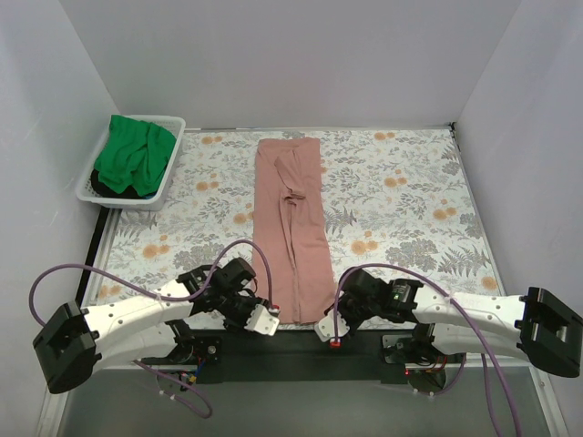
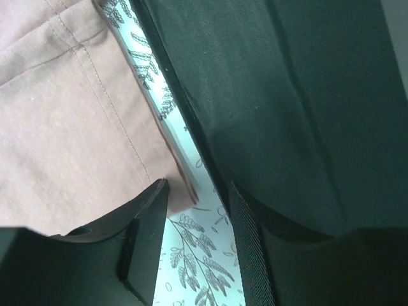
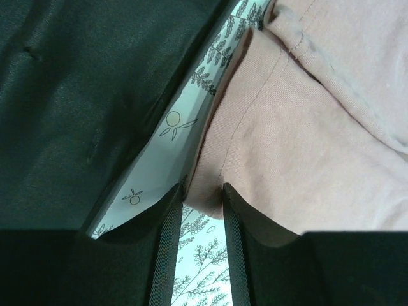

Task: Fold and stack the t-shirts
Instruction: Fold the tshirt

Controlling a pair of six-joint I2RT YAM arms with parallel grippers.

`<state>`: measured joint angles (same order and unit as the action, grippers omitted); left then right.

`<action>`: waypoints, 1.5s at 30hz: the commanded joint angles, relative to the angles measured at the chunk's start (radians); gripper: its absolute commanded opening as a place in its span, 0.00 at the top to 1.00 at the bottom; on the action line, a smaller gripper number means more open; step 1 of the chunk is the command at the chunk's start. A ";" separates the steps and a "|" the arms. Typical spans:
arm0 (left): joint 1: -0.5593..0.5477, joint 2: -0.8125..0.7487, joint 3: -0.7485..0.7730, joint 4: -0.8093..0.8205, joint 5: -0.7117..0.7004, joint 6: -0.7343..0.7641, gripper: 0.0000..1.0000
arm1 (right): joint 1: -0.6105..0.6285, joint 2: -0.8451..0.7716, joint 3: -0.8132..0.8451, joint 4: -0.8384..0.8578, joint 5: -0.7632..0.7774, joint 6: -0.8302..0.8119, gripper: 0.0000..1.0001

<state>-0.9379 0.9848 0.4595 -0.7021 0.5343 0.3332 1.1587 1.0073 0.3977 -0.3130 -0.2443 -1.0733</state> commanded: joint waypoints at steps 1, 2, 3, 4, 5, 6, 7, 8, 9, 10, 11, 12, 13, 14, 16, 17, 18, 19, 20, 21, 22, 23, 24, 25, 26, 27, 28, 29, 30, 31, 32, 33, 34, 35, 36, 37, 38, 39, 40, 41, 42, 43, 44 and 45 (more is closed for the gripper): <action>-0.022 0.012 -0.021 0.087 -0.036 -0.034 0.59 | 0.004 -0.006 -0.034 0.012 0.030 -0.020 0.62; -0.024 0.012 -0.030 0.093 -0.043 -0.028 0.59 | 0.004 -0.006 -0.036 0.014 0.031 -0.022 0.64; -0.025 0.014 -0.036 0.096 -0.046 -0.023 0.60 | 0.004 -0.006 -0.037 0.014 0.033 -0.025 0.64; -0.025 0.015 -0.041 0.099 -0.051 -0.019 0.60 | 0.004 -0.006 -0.040 0.014 0.034 -0.028 0.64; -0.027 0.015 -0.053 0.101 -0.057 -0.014 0.60 | 0.004 -0.006 -0.042 0.015 0.034 -0.030 0.65; -0.027 0.014 -0.059 0.105 -0.062 -0.008 0.60 | 0.004 -0.006 -0.043 0.015 0.034 -0.031 0.67; -0.029 0.017 -0.065 0.111 -0.066 -0.008 0.60 | 0.004 -0.006 -0.045 0.015 0.036 -0.031 0.68; -0.030 0.018 -0.070 0.127 -0.074 -0.010 0.60 | 0.004 -0.003 -0.048 0.017 0.036 -0.031 0.72; -0.032 0.023 -0.080 0.134 -0.086 -0.010 0.60 | 0.004 -0.003 -0.049 0.018 0.037 -0.031 0.74; -0.030 0.035 -0.084 0.142 -0.092 -0.008 0.61 | 0.004 -0.003 -0.049 0.018 0.039 -0.030 0.77; -0.032 0.041 -0.087 0.142 -0.097 -0.010 0.62 | 0.004 -0.004 -0.051 0.018 0.040 -0.031 0.81; -0.030 0.048 -0.091 0.144 -0.105 -0.010 0.63 | 0.004 -0.004 -0.051 0.018 0.042 -0.031 0.82; -0.032 0.055 -0.093 0.145 -0.108 -0.010 0.64 | 0.004 -0.003 -0.051 0.018 0.043 -0.031 0.84; -0.032 0.057 -0.096 0.145 -0.109 -0.010 0.68 | 0.004 -0.001 -0.049 0.017 0.043 -0.030 0.87; -0.033 0.058 -0.100 0.148 -0.128 -0.010 0.75 | 0.004 0.001 -0.042 0.018 0.043 -0.025 0.90; -0.033 0.057 -0.104 0.147 -0.132 -0.011 0.83 | 0.004 0.004 -0.039 0.017 0.043 -0.024 0.93; -0.032 0.055 -0.104 0.147 -0.140 -0.010 0.87 | 0.004 0.002 -0.034 0.018 0.043 -0.022 0.95; -0.033 0.051 -0.105 0.142 -0.148 -0.010 0.89 | 0.004 0.002 -0.033 0.017 0.043 -0.020 0.97; -0.032 0.048 -0.105 0.136 -0.148 -0.005 0.95 | 0.004 0.001 -0.030 0.017 0.042 -0.019 0.99; -0.033 0.035 -0.105 0.128 -0.148 -0.002 0.97 | 0.004 -0.001 -0.028 0.008 0.042 -0.017 0.99; -0.033 0.026 -0.102 0.124 -0.146 -0.003 0.99 | 0.004 -0.003 -0.020 0.002 0.037 -0.019 0.99; -0.033 0.015 -0.094 0.110 -0.140 -0.003 1.00 | 0.004 -0.010 -0.014 -0.006 0.033 -0.019 0.99; -0.033 0.003 -0.085 0.102 -0.131 -0.008 1.00 | 0.004 -0.015 -0.007 -0.027 0.031 -0.016 0.99; -0.035 -0.020 -0.072 0.089 -0.120 -0.013 1.00 | 0.006 -0.022 0.016 -0.037 0.024 -0.008 0.99; -0.035 -0.029 -0.030 0.051 -0.087 -0.016 1.00 | 0.010 -0.036 0.027 -0.046 0.022 -0.001 0.99; -0.035 -0.043 -0.009 0.029 -0.068 -0.035 1.00 | 0.013 -0.041 0.042 -0.063 0.022 0.007 0.99; -0.035 -0.049 0.017 0.000 -0.053 -0.054 1.00 | 0.015 -0.045 0.056 -0.069 0.022 0.028 0.99; -0.035 -0.052 0.063 0.001 -0.036 -0.092 1.00 | 0.015 -0.052 0.087 -0.072 0.031 0.044 0.99; -0.030 -0.055 0.086 0.006 -0.031 -0.171 1.00 | 0.012 -0.053 0.098 -0.077 0.046 0.062 0.99; -0.022 -0.054 0.103 0.001 -0.020 -0.193 1.00 | 0.000 -0.052 0.104 -0.075 0.051 0.073 0.99; -0.013 -0.055 0.117 0.001 -0.007 -0.212 1.00 | -0.008 -0.052 0.112 -0.075 0.051 0.076 0.99; 0.011 -0.063 0.132 0.012 0.009 -0.230 1.00 | -0.022 -0.052 0.118 -0.072 0.048 0.073 0.99; 0.030 -0.067 0.134 0.041 0.009 -0.262 1.00 | -0.046 -0.047 0.124 -0.071 0.040 0.073 0.99; 0.048 -0.072 0.139 0.052 0.012 -0.263 1.00 | -0.060 -0.033 0.144 -0.069 0.039 0.072 0.99; 0.091 -0.072 0.145 0.064 0.010 -0.260 1.00 | -0.079 -0.024 0.162 -0.069 0.034 0.072 0.99; 0.117 -0.066 0.154 0.072 0.013 -0.254 1.00 | -0.102 -0.013 0.179 -0.069 0.010 0.067 0.99; 0.145 -0.057 0.162 0.087 0.021 -0.229 1.00 | -0.155 0.016 0.197 -0.067 -0.003 0.047 0.99; 0.207 -0.032 0.182 0.099 0.032 -0.217 1.00 | -0.183 0.033 0.240 -0.069 -0.012 0.033 0.99; 0.235 -0.019 0.192 0.130 0.033 -0.201 1.00 | -0.235 0.051 0.260 -0.067 -0.029 0.017 0.99; 0.261 0.000 0.202 0.150 0.033 -0.169 1.00 | -0.260 0.092 0.285 -0.069 -0.038 0.000 0.99; 0.315 0.038 0.226 0.174 0.033 -0.157 1.00 | -0.283 0.112 0.321 -0.067 -0.046 -0.035 0.99; 0.341 0.061 0.238 0.223 0.044 -0.131 1.00 | -0.322 0.149 0.340 -0.066 -0.061 -0.054 0.99; 0.367 0.087 0.258 0.240 0.053 -0.122 1.00 | -0.339 0.169 0.357 -0.063 -0.067 -0.069 0.99; 0.420 0.147 0.277 0.257 0.067 -0.109 1.00 | -0.355 0.189 0.371 -0.060 -0.073 -0.098 0.99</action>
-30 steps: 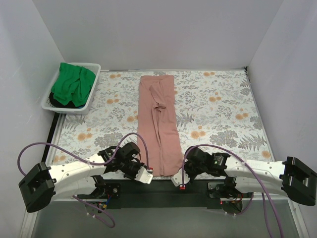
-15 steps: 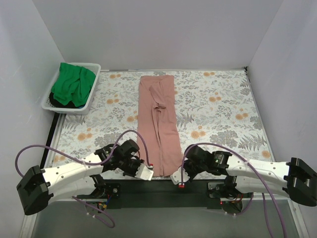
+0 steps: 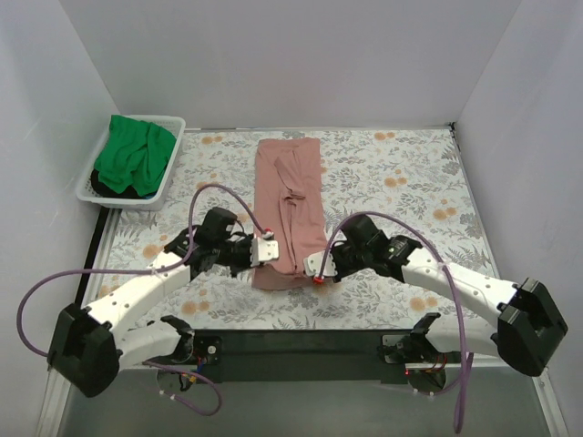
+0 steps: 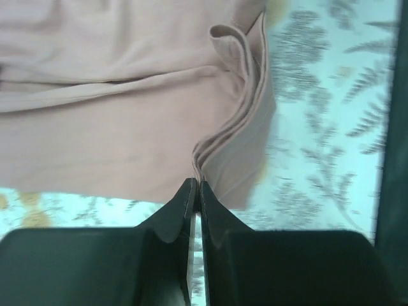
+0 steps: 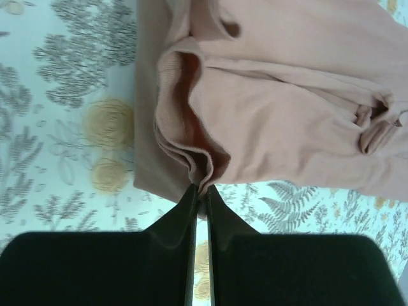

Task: Fold and stack the t-shirts
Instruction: Fold the tshirt

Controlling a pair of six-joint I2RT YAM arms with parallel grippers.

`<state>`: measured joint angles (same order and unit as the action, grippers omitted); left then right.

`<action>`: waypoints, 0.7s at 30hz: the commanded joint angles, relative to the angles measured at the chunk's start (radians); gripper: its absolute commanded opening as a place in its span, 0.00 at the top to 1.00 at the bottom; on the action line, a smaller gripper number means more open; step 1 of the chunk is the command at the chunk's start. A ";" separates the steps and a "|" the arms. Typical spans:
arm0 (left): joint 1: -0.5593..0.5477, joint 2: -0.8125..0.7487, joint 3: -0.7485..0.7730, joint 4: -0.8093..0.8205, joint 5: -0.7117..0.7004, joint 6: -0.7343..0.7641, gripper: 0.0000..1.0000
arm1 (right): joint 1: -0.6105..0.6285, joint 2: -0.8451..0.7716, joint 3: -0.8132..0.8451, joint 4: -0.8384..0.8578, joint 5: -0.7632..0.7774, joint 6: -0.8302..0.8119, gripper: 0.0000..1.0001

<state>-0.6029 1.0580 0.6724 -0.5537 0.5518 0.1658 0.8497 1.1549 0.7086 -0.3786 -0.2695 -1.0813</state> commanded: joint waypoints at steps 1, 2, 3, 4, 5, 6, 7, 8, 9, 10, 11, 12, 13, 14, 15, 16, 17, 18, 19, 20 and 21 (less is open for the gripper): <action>0.110 0.104 0.111 0.130 0.074 0.067 1.00 | -0.078 0.061 0.092 0.010 -0.059 -0.101 0.99; 0.130 0.138 0.131 0.139 0.082 0.078 1.00 | -0.093 0.099 0.106 0.015 -0.063 -0.114 0.99; 0.161 0.190 0.145 0.155 0.083 0.096 1.00 | -0.109 0.120 0.123 0.032 -0.069 -0.126 0.99; 0.176 0.215 0.170 0.208 0.091 0.097 1.00 | -0.142 0.143 0.155 0.036 -0.082 -0.135 0.99; 0.189 0.238 0.180 0.228 0.094 0.101 1.00 | -0.156 0.187 0.175 0.040 -0.083 -0.146 0.99; 0.208 0.290 0.194 0.239 0.097 0.125 1.00 | -0.169 0.212 0.193 0.052 -0.085 -0.155 0.99; 0.216 0.312 0.206 0.268 0.097 0.132 1.00 | -0.199 0.257 0.236 0.058 -0.094 -0.167 0.99; 0.225 0.335 0.232 0.285 0.100 0.133 1.00 | -0.211 0.282 0.256 0.061 -0.097 -0.178 0.99; 0.241 0.385 0.248 0.293 0.106 0.149 1.00 | -0.222 0.304 0.273 0.067 -0.099 -0.189 0.99; 0.252 0.408 0.262 0.313 0.108 0.149 1.00 | -0.247 0.346 0.297 0.069 -0.108 -0.207 0.99; 0.258 0.434 0.291 0.327 0.111 0.147 1.00 | -0.258 0.370 0.336 0.070 -0.111 -0.216 0.99; 0.273 0.480 0.306 0.333 0.114 0.152 1.00 | -0.268 0.393 0.360 0.073 -0.115 -0.223 0.99; 0.282 0.506 0.325 0.339 0.118 0.164 1.00 | -0.288 0.437 0.380 0.072 -0.119 -0.227 0.99; 0.291 0.529 0.338 0.348 0.122 0.169 1.00 | -0.297 0.460 0.422 0.073 -0.122 -0.235 0.99; 0.304 0.548 0.363 0.362 0.117 0.167 1.00 | -0.307 0.482 0.439 0.072 -0.122 -0.239 0.99; 0.314 0.591 0.378 0.379 0.120 0.172 1.00 | -0.325 0.523 0.456 0.073 -0.126 -0.246 0.99; 0.322 0.608 0.394 0.379 0.126 0.173 1.00 | -0.333 0.541 0.475 0.073 -0.128 -0.250 0.99; 0.336 0.628 0.426 0.379 0.137 0.173 1.00 | -0.340 0.560 0.509 0.075 -0.129 -0.253 0.99; 0.345 0.643 0.437 0.386 0.138 0.173 1.00 | -0.350 0.593 0.528 0.076 -0.132 -0.258 0.99; 0.351 0.669 0.450 0.387 0.142 0.178 1.00 | -0.356 0.607 0.543 0.081 -0.134 -0.261 0.99; 0.359 0.680 0.466 0.393 0.151 0.182 1.00 | -0.363 0.621 0.570 0.083 -0.138 -0.269 0.99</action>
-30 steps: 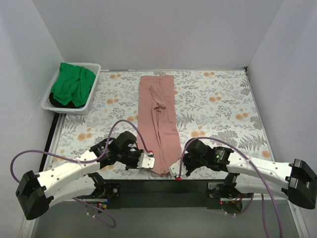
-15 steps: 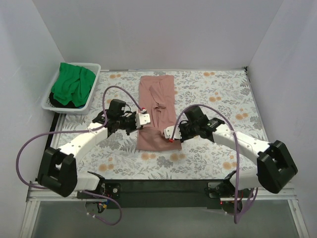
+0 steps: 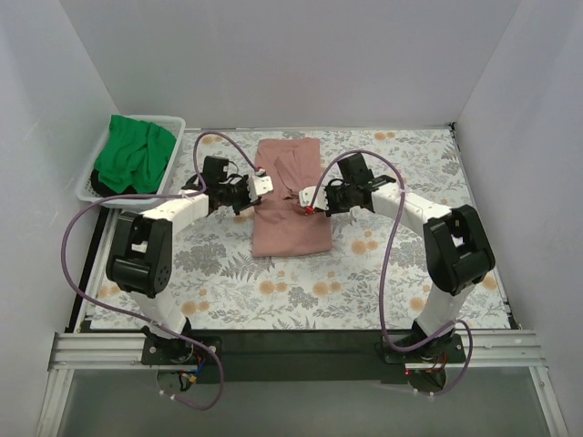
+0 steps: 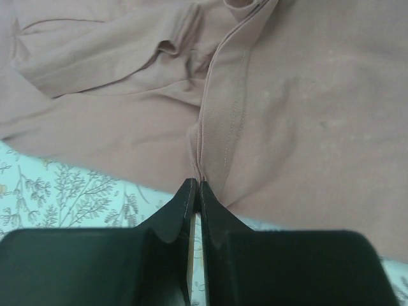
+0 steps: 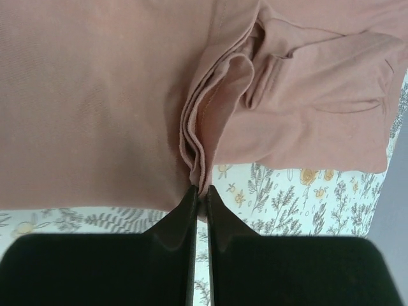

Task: Fold and stack the t-shirts
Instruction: Fold the tshirt

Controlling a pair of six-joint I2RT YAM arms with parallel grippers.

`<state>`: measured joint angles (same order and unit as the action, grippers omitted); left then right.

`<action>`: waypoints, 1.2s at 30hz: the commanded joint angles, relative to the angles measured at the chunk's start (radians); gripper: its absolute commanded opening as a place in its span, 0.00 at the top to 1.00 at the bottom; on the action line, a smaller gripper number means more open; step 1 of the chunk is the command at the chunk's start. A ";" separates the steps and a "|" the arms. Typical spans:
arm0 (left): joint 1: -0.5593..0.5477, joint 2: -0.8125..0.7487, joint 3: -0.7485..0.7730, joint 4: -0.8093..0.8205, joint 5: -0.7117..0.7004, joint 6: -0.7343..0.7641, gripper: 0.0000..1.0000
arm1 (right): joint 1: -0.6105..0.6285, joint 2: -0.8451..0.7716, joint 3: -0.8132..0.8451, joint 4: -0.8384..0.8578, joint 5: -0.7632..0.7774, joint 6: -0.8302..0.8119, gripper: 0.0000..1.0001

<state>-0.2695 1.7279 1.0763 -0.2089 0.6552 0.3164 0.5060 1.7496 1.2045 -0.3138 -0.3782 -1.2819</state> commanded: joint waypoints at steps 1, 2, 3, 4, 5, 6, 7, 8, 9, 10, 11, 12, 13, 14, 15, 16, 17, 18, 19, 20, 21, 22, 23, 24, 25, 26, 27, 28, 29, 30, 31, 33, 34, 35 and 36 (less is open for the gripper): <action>0.029 0.019 0.066 0.051 0.047 0.039 1.00 | -0.024 0.054 0.087 0.019 -0.033 -0.073 0.99; 0.030 0.038 0.068 0.060 0.046 0.046 1.00 | -0.024 0.068 0.101 0.024 -0.034 -0.076 0.99; 0.032 0.047 0.070 0.074 0.047 0.046 1.00 | -0.027 0.082 0.125 0.024 -0.037 -0.082 0.99; 0.032 0.059 0.082 0.084 0.050 0.049 1.00 | -0.029 0.108 0.138 0.025 -0.036 -0.083 0.99; 0.032 0.070 0.088 0.091 0.046 0.046 1.00 | -0.029 0.123 0.151 0.025 -0.036 -0.083 0.99; 0.033 0.096 0.099 0.094 0.044 0.041 1.00 | -0.030 0.136 0.162 0.028 -0.033 -0.083 0.99; 0.035 0.107 0.109 0.107 0.040 0.039 1.00 | -0.034 0.158 0.180 0.030 -0.034 -0.085 0.99; 0.039 0.130 0.114 0.111 0.037 0.038 1.00 | -0.034 0.171 0.188 0.038 -0.033 -0.083 0.99; 0.041 0.139 0.117 0.112 0.034 0.042 1.00 | -0.035 0.182 0.196 0.042 -0.031 -0.083 0.99; 0.042 0.147 0.120 0.114 0.034 0.046 1.00 | -0.037 0.198 0.210 0.047 -0.030 -0.083 0.99; 0.042 0.157 0.120 0.120 0.017 0.050 1.00 | -0.037 0.208 0.214 0.050 -0.025 -0.082 0.99; 0.042 0.173 0.120 0.140 0.008 0.044 1.00 | -0.037 0.218 0.224 0.056 -0.018 -0.079 0.99; 0.044 0.179 0.123 0.146 0.001 0.041 1.00 | -0.037 0.234 0.230 0.058 -0.011 -0.076 0.99; 0.046 0.183 0.123 0.154 -0.014 0.035 1.00 | -0.038 0.240 0.240 0.062 -0.008 -0.073 0.99; 0.046 0.186 0.122 0.173 -0.020 0.015 1.00 | -0.038 0.243 0.244 0.071 0.002 -0.068 0.99; 0.047 0.191 0.123 0.202 -0.028 -0.025 1.00 | -0.040 0.248 0.245 0.074 0.008 -0.063 0.99; 0.047 0.193 0.126 0.203 -0.032 -0.031 0.96 | -0.038 0.248 0.248 0.076 0.013 -0.054 0.89; 0.047 0.193 0.128 0.203 -0.046 -0.036 0.88 | -0.038 0.245 0.247 0.076 0.019 -0.045 0.75; 0.047 0.184 0.128 0.236 -0.057 -0.065 0.78 | -0.037 0.232 0.245 0.074 0.036 -0.040 0.51; 0.047 0.173 0.131 0.240 -0.066 -0.080 0.67 | -0.040 0.222 0.244 0.074 0.047 -0.025 0.24; 0.049 0.159 0.129 0.226 -0.078 -0.095 0.63 | -0.040 0.208 0.236 0.076 0.064 -0.013 0.22; 0.052 0.141 0.122 0.215 -0.068 -0.103 0.61 | -0.043 0.167 0.227 0.073 0.064 -0.004 0.22; 0.058 0.083 0.111 0.172 -0.045 -0.097 0.54 | -0.046 0.137 0.212 0.071 0.064 0.004 0.22; 0.058 0.050 0.093 0.134 -0.029 -0.096 0.52 | -0.046 0.104 0.163 0.062 0.056 0.004 0.22; 0.058 0.009 0.041 0.115 0.000 -0.096 0.51 | -0.046 0.037 0.139 0.050 0.047 0.003 0.23; 0.058 -0.061 0.016 0.096 0.018 -0.094 0.51 | -0.044 0.001 0.113 0.006 0.033 0.000 0.29; 0.056 -0.103 -0.018 0.068 0.032 -0.103 0.51 | -0.038 -0.031 0.092 -0.017 0.001 0.004 0.32; 0.052 -0.138 -0.077 0.054 0.058 -0.115 0.50 | -0.032 -0.091 0.045 -0.036 -0.010 0.010 0.38; 0.035 -0.171 -0.114 0.039 0.064 -0.123 0.50 | -0.021 -0.117 0.017 -0.060 -0.017 0.018 0.41; 0.020 -0.236 -0.152 0.026 0.057 -0.128 0.50 | 0.001 -0.143 -0.011 -0.064 -0.030 0.024 0.44; 0.000 -0.264 -0.232 0.028 0.046 -0.125 0.50 | 0.014 -0.189 -0.079 -0.065 -0.034 0.035 0.51; -0.062 -0.339 -0.303 0.029 0.012 -0.116 0.51 | 0.054 -0.223 -0.137 -0.054 -0.044 0.049 0.57; -0.080 -0.358 -0.338 0.051 -0.002 -0.123 0.53 | 0.068 -0.237 -0.158 -0.048 -0.036 0.076 0.58; -0.094 -0.367 -0.383 0.057 -0.028 -0.126 0.55 | 0.081 -0.240 -0.190 -0.045 -0.031 0.082 0.62; -0.127 -0.373 -0.403 0.060 -0.038 -0.128 0.55 | 0.106 -0.240 -0.206 -0.033 -0.024 0.085 0.63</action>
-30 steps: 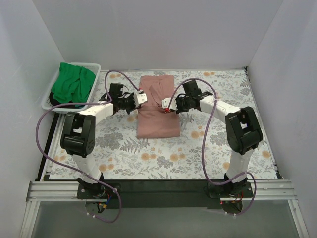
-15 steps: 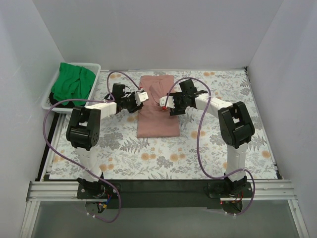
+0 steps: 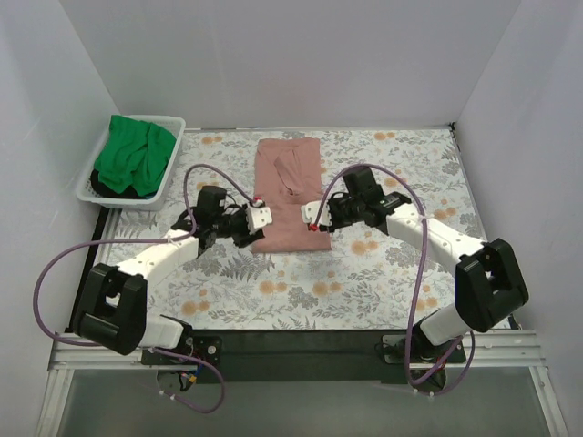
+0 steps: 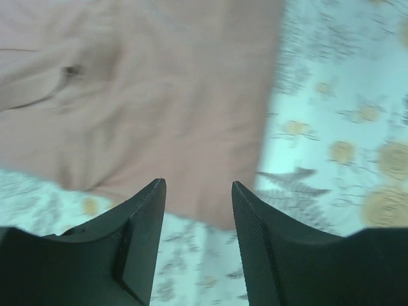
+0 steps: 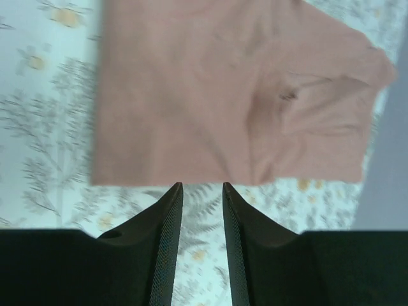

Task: Fold and stack the t-shirts
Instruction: Fold the tshirt

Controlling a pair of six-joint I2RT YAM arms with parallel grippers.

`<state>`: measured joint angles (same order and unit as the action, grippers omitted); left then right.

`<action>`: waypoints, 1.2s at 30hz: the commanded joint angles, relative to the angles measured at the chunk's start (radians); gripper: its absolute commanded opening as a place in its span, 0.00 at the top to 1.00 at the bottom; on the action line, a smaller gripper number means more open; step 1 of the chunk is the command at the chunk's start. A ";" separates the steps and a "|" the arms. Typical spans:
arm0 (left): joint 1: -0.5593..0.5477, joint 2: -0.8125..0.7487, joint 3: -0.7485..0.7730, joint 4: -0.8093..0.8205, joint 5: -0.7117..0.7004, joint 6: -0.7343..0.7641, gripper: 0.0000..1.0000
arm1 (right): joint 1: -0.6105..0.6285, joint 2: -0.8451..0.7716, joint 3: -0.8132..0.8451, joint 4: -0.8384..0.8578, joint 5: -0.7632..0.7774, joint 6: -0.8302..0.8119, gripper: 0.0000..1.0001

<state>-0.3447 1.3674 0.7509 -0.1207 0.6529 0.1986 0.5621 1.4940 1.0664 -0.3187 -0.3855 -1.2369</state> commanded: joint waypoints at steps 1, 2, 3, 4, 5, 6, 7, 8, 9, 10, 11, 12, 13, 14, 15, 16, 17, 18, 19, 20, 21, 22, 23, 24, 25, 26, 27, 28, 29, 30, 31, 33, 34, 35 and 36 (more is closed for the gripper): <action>-0.066 -0.016 -0.090 -0.014 -0.053 -0.017 0.56 | 0.061 0.012 -0.084 -0.013 -0.009 0.045 0.63; -0.080 -0.014 -0.110 -0.002 -0.064 -0.030 0.57 | 0.070 0.014 -0.115 0.004 -0.003 0.054 0.64; -0.085 -0.010 -0.111 0.013 -0.081 -0.037 0.57 | 0.082 0.017 -0.123 0.013 0.010 0.057 0.64; -0.088 0.001 -0.116 0.021 -0.088 -0.045 0.57 | 0.090 0.031 -0.132 0.036 0.014 0.060 0.64; -0.091 0.009 -0.122 0.032 -0.094 -0.045 0.57 | 0.094 0.041 -0.138 0.038 0.020 0.063 0.64; -0.093 0.013 -0.128 0.042 -0.102 -0.042 0.57 | 0.101 0.060 -0.140 0.040 0.026 0.063 0.64; -0.093 0.022 -0.130 0.043 -0.102 -0.031 0.57 | 0.102 0.069 -0.140 0.043 0.028 0.062 0.64; -0.096 0.025 -0.133 0.044 -0.102 -0.027 0.57 | 0.104 0.077 -0.143 0.046 0.033 0.057 0.65; -0.097 0.028 -0.143 0.055 -0.107 -0.024 0.57 | 0.104 0.093 -0.144 0.046 0.036 0.057 0.65; -0.102 0.035 -0.147 0.055 -0.110 -0.021 0.57 | 0.105 0.100 -0.146 0.050 0.036 0.057 0.66; -0.103 0.045 -0.148 0.055 -0.113 -0.013 0.57 | 0.107 0.106 -0.146 0.050 0.036 0.056 0.66; -0.103 0.053 -0.156 0.064 -0.121 -0.013 0.57 | 0.107 0.112 -0.149 0.052 0.036 0.059 0.66; -0.103 0.059 -0.159 0.070 -0.127 -0.016 0.57 | 0.108 0.112 -0.154 0.052 0.034 0.059 0.66; -0.105 0.070 -0.162 0.075 -0.130 -0.016 0.57 | 0.110 0.112 -0.157 0.053 0.033 0.060 0.67; -0.103 0.074 -0.169 0.084 -0.133 -0.016 0.57 | 0.111 0.111 -0.166 0.053 0.033 0.059 0.67; -0.103 0.081 -0.174 0.098 -0.140 -0.014 0.58 | 0.111 0.109 -0.171 0.053 0.039 0.053 0.67; -0.103 0.084 -0.180 0.098 -0.144 -0.013 0.58 | 0.113 0.109 -0.177 0.055 0.039 0.053 0.67; -0.103 0.087 -0.185 0.108 -0.147 -0.011 0.58 | 0.113 0.109 -0.189 0.055 0.043 0.047 0.67; -0.103 0.090 -0.186 0.112 -0.151 -0.010 0.58 | 0.113 0.109 -0.195 0.055 0.045 0.044 0.67; -0.103 0.094 -0.188 0.110 -0.151 -0.008 0.58 | 0.113 0.109 -0.201 0.055 0.049 0.039 0.67; -0.103 0.099 -0.188 0.112 -0.151 -0.013 0.58 | 0.113 0.109 -0.209 0.058 0.054 0.033 0.67; -0.105 0.101 -0.189 0.112 -0.153 -0.013 0.58 | 0.114 0.106 -0.227 0.064 0.059 0.022 0.67; -0.103 0.104 -0.191 0.116 -0.156 -0.014 0.58 | 0.114 0.107 -0.236 0.073 0.069 0.021 0.66; -0.103 0.108 -0.191 0.116 -0.157 -0.013 0.58 | 0.114 0.114 -0.243 0.093 0.076 0.019 0.66; -0.103 0.111 -0.193 0.115 -0.162 -0.011 0.58 | 0.114 0.118 -0.249 0.101 0.085 0.017 0.65; -0.103 0.114 -0.194 0.116 -0.167 -0.010 0.58 | 0.114 0.121 -0.249 0.108 0.091 0.020 0.65; -0.105 0.114 -0.196 0.115 -0.167 -0.005 0.58 | 0.114 0.132 -0.247 0.115 0.103 0.027 0.65; -0.103 0.114 -0.199 0.116 -0.167 -0.001 0.58 | 0.111 0.135 -0.246 0.125 0.106 0.030 0.65; -0.103 0.111 -0.203 0.115 -0.165 0.005 0.58 | 0.111 0.137 -0.241 0.127 0.106 0.034 0.65; -0.103 0.110 -0.206 0.116 -0.164 0.005 0.58 | 0.111 0.129 -0.241 0.128 0.106 0.036 0.65; -0.103 0.107 -0.206 0.115 -0.164 0.012 0.58 | 0.111 0.123 -0.243 0.130 0.103 0.037 0.65; -0.103 0.107 -0.208 0.116 -0.161 0.016 0.60 | 0.113 0.104 -0.247 0.130 0.097 0.039 0.64; -0.103 0.107 -0.208 0.115 -0.160 0.018 0.61 | 0.111 0.100 -0.247 0.130 0.099 0.037 0.62; -0.105 0.111 -0.206 0.115 -0.162 0.018 0.62 | 0.113 0.098 -0.246 0.130 0.099 0.037 0.60; -0.103 0.114 -0.200 0.115 -0.161 0.018 0.63 | 0.113 0.098 -0.244 0.130 0.105 0.037 0.57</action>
<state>-0.4427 1.4700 0.5648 0.0265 0.5144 0.1921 0.6701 1.6081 0.8360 -0.1879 -0.2909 -1.2003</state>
